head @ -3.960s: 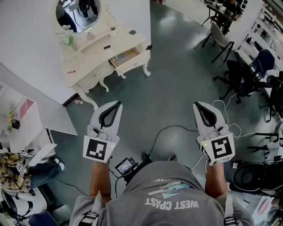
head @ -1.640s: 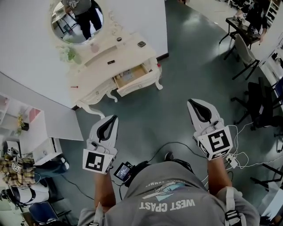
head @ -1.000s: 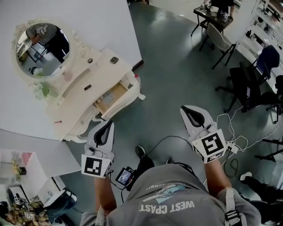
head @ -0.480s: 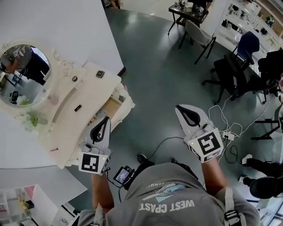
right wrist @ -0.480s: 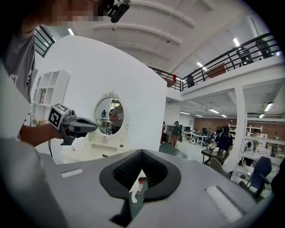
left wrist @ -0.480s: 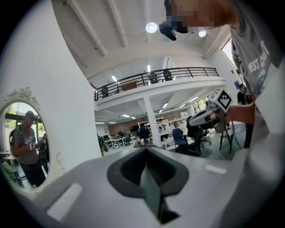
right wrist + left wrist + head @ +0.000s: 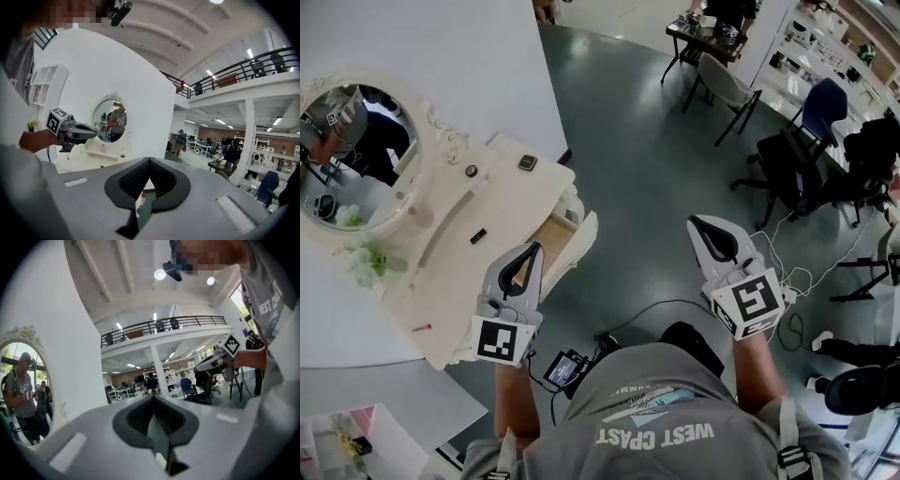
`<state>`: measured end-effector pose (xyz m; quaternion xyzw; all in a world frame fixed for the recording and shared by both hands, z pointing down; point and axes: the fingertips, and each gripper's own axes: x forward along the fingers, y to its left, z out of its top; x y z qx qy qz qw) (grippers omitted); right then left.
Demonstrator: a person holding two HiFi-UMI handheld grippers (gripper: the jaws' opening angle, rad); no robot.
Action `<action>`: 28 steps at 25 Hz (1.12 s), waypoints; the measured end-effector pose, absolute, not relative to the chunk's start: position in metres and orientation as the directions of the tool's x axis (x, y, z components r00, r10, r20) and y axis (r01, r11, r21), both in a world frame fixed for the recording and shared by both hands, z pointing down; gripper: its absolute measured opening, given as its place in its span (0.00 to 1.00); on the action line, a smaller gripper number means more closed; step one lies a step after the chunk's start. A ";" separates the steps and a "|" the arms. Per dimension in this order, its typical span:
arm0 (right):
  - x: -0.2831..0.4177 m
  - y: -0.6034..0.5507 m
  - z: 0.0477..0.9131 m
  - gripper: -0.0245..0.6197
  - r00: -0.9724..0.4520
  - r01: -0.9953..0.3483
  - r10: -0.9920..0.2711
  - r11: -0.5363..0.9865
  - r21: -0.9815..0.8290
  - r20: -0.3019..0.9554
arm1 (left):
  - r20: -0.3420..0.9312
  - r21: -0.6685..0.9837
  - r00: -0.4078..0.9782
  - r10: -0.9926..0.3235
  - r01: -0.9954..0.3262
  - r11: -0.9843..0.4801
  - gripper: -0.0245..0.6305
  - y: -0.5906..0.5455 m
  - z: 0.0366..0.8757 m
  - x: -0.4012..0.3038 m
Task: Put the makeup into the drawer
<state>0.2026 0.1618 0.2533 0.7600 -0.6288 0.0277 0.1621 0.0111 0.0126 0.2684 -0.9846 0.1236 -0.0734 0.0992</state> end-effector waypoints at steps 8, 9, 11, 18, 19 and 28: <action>0.182 0.113 0.247 0.04 0.123 -0.971 -0.964 -0.067 0.231 0.235 | 0.099 -0.206 0.932 -0.350 -0.325 -0.923 0.04 -0.014 0.268 -0.030; 0.182 0.105 0.248 0.04 0.107 -0.972 -0.966 -0.052 0.229 0.235 | 0.101 -0.206 0.925 -0.367 -0.341 -0.917 0.04 -0.018 0.268 -0.035; 0.183 0.086 0.250 0.04 0.073 -0.974 -0.969 -0.018 0.226 0.235 | 0.104 -0.205 0.909 -0.403 -0.377 -0.903 0.04 -0.027 0.266 -0.044; 0.205 -0.006 0.269 0.04 -0.090 -0.972 -0.970 0.135 0.194 0.228 | 0.145 -0.225 0.806 -0.574 -0.538 -0.812 0.04 -0.073 0.275 -0.060; 0.207 -0.023 0.273 0.04 -0.121 -0.967 -0.965 0.167 0.192 0.233 | 0.152 -0.227 0.784 -0.601 -0.565 -0.794 0.04 -0.082 0.278 -0.062; 0.233 -0.172 0.307 0.04 -0.304 -0.920 -0.911 0.356 0.163 0.278 | 0.194 -0.201 0.672 -0.714 -0.686 -0.700 0.04 -0.160 0.294 -0.037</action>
